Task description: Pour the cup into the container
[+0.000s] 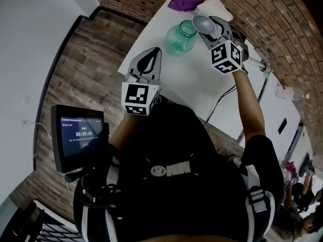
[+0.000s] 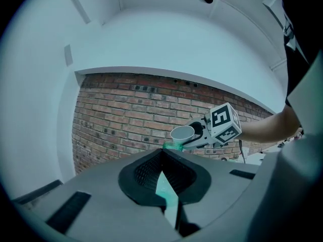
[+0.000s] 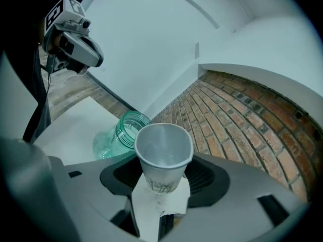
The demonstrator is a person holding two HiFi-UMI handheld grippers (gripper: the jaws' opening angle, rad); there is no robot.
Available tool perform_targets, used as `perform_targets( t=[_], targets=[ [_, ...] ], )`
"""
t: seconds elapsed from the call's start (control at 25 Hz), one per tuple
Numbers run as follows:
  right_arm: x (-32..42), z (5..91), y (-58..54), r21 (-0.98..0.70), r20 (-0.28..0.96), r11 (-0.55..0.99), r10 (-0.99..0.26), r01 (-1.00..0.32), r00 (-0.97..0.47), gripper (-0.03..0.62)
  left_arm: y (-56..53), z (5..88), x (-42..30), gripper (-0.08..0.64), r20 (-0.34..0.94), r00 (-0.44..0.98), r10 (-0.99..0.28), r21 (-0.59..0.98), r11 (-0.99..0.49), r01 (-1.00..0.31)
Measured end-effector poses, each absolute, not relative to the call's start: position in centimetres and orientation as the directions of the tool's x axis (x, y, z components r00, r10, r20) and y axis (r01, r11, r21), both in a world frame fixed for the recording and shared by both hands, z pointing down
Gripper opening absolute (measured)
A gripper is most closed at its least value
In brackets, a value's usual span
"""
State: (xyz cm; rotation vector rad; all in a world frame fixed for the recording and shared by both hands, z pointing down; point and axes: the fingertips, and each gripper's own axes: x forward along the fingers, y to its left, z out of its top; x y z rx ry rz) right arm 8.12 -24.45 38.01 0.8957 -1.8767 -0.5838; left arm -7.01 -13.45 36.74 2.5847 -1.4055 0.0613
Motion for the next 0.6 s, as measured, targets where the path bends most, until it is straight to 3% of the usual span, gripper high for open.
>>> perform_targets(
  t=[0.6],
  targets=[
    [7.57,37.49,-24.55,0.801,0.530,0.571,-0.816,-0.180,-0.229,0.264,-13.58,36.39,-7.28,-0.002,0.110,0.546,-0.831,0.155,-0.528,-0.835]
  ],
)
